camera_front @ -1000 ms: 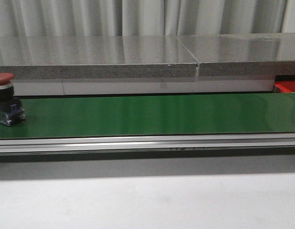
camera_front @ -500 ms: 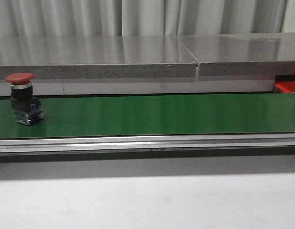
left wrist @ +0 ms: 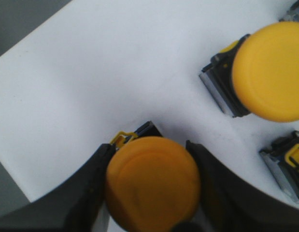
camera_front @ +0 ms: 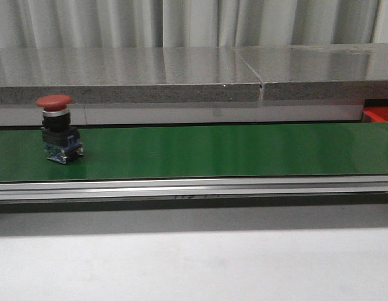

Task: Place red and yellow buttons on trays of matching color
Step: 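Grasp a yellow mushroom push-button with the left gripper, then set the yellow button on the green belt and release it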

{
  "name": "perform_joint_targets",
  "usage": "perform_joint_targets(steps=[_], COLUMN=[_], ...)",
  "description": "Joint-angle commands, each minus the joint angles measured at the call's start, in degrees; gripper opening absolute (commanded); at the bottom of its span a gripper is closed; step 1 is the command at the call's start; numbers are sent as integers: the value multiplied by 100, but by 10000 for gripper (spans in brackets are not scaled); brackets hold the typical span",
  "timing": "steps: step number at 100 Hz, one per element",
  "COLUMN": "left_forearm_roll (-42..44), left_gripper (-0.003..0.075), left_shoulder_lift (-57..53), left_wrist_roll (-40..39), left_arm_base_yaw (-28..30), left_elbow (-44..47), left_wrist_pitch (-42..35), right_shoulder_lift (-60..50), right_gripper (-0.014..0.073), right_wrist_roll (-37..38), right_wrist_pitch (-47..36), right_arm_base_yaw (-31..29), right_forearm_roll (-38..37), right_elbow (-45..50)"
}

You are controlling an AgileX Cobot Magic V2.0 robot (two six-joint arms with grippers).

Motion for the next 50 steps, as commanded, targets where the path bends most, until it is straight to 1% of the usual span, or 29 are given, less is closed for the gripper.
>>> perform_joint_targets(steps=[1,16,30,40,50], left_forearm_roll=[-3,7,17,30,30], left_gripper=[-19,-19,-19,-19,-19], left_shoulder_lift=[-542,-1304,-2029,-2335,-2386], left_wrist_roll=[-63,-63,-7,5,151], left_arm_base_yaw=[-103,-436,-910,-1293,-1705], left_elbow=[-154,-154,-154,-266,-542], left_wrist_pitch=[-49,-34,9,49,217], right_shoulder_lift=[-88,-88,-88,-88,-88], right_gripper=[-67,-67,-67,-67,-67], right_wrist_roll=[-9,-9,-9,-9,-9], right_wrist_pitch=[-498,-498,-498,-498,-498], right_arm_base_yaw=[6,6,6,6,6], right_forearm_roll=[-3,-3,-3,-3,-3], right_elbow=[-53,-53,-53,-53,-53])
